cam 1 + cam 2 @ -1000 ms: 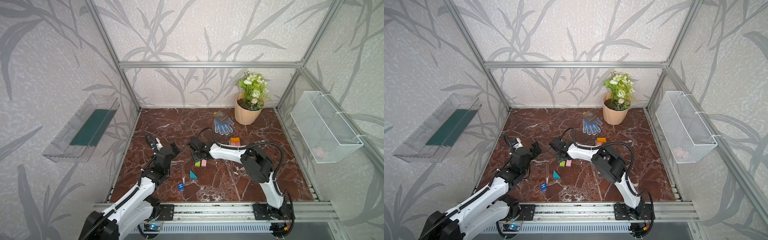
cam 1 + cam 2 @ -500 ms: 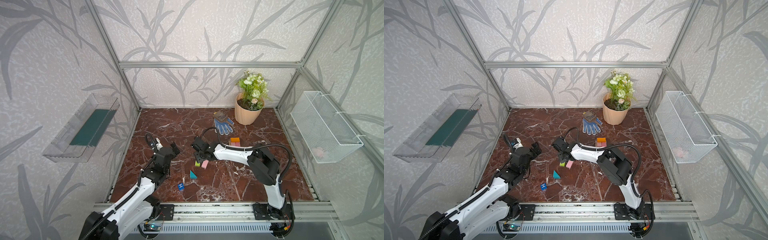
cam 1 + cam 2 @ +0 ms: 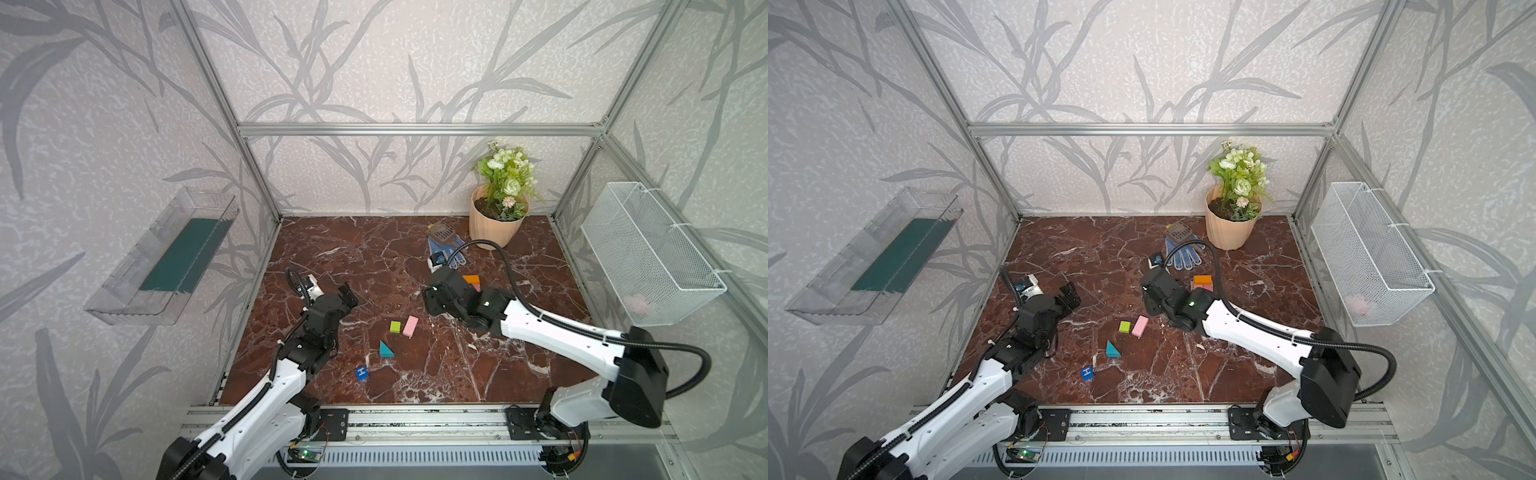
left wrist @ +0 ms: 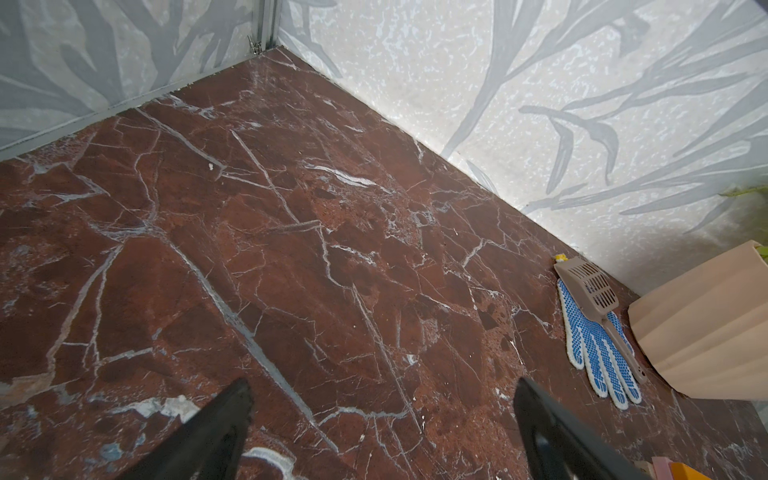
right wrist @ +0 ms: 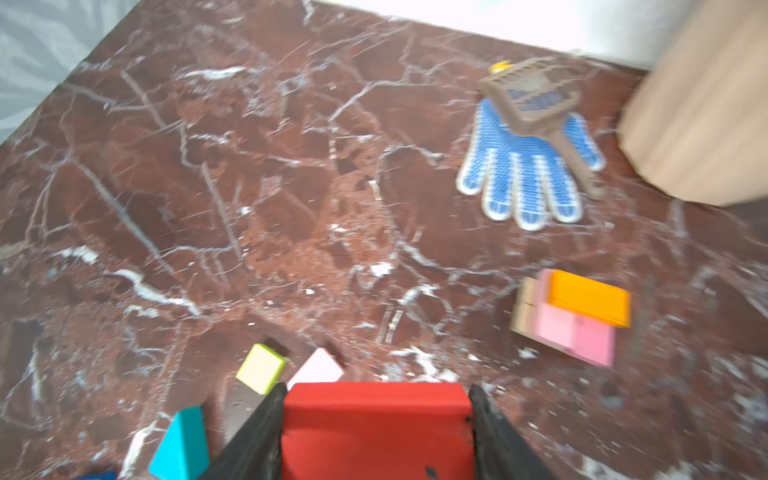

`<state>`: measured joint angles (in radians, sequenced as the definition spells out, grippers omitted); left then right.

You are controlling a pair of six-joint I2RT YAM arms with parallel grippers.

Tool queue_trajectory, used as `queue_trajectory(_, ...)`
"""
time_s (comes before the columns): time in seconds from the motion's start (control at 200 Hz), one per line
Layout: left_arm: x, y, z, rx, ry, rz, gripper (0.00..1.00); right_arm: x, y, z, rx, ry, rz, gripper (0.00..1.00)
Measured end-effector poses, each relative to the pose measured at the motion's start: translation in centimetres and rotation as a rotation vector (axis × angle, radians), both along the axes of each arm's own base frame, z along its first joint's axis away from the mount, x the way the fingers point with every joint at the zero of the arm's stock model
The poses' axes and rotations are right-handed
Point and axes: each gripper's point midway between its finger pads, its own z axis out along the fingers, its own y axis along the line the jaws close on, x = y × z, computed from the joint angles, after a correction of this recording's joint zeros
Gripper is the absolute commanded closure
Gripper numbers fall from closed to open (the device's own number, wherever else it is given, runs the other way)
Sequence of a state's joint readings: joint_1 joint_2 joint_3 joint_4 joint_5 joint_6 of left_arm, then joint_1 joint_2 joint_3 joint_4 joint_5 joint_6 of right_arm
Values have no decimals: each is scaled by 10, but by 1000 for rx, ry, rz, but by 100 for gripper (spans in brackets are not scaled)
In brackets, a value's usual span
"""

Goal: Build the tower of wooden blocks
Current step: 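Close the right gripper on the red block and lift it, then carry the red block with the right gripper over the wooden stack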

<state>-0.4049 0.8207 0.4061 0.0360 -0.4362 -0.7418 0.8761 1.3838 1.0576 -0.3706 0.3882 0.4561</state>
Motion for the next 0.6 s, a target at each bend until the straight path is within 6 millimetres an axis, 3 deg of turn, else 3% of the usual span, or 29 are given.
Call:
queue_trajectory(0.195,0,-4,4,-5,-12,-26,1,18,-75,-15,6,25,-167,74)
queue_trajectory(0.4,6,-21,3,-17,-11,-118,1,33,-137,-29,-16,54,-308,75)
queue_trajectory(0.515,8,-26,-6,-11,17,-140,1,32,-160,-39,-4,76,-353,72)
queue_trajectory(0.6,8,-28,-13,-8,41,-148,1,32,-165,-47,-4,91,-357,72)
